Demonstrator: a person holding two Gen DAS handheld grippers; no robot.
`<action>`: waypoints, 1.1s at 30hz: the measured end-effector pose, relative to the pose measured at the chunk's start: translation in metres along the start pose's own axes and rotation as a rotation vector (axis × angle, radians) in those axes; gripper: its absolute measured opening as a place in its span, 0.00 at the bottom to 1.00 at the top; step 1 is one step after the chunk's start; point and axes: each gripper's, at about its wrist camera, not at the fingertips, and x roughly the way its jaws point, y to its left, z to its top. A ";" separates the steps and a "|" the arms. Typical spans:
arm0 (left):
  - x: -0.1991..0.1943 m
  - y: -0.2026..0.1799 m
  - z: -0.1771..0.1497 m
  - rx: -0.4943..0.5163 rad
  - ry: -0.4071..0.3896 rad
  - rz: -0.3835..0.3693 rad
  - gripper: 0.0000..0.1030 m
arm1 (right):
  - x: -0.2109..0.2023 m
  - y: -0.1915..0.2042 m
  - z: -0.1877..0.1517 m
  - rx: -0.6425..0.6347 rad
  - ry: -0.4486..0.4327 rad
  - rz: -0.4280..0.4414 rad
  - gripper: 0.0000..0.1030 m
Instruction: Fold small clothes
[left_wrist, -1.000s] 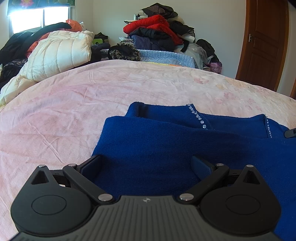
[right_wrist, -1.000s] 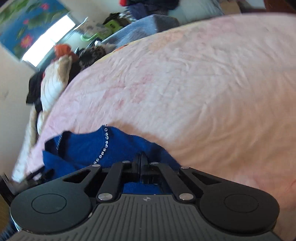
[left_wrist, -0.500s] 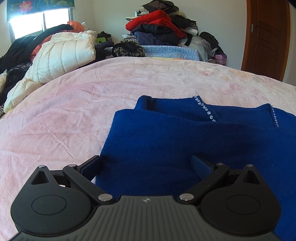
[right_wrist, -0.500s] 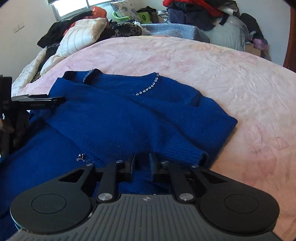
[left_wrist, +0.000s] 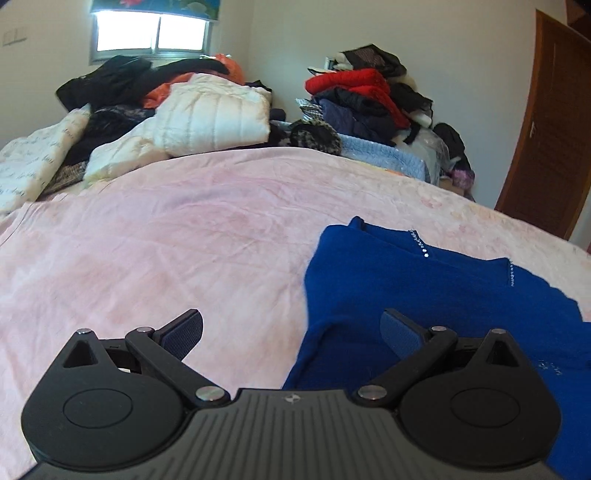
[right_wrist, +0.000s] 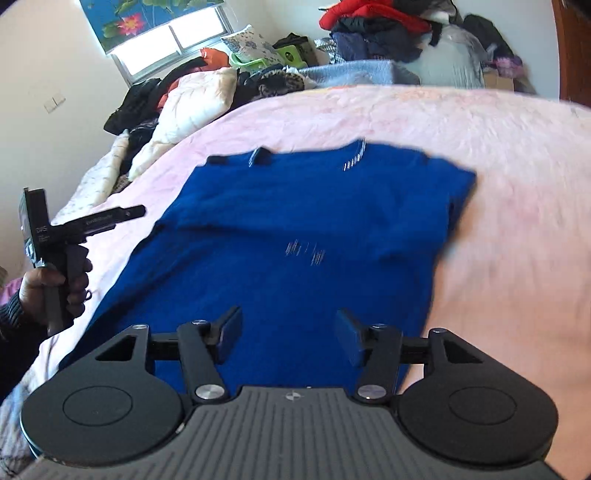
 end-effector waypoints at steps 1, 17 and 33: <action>-0.017 0.010 -0.007 -0.029 0.000 -0.013 1.00 | -0.007 0.001 -0.014 0.040 0.008 0.010 0.59; -0.133 0.105 -0.120 -0.319 0.312 -0.298 1.00 | -0.053 0.019 -0.128 0.292 0.071 0.014 0.69; -0.130 0.049 -0.132 -0.006 0.447 -0.053 1.00 | -0.053 0.038 -0.145 0.292 0.072 0.064 0.87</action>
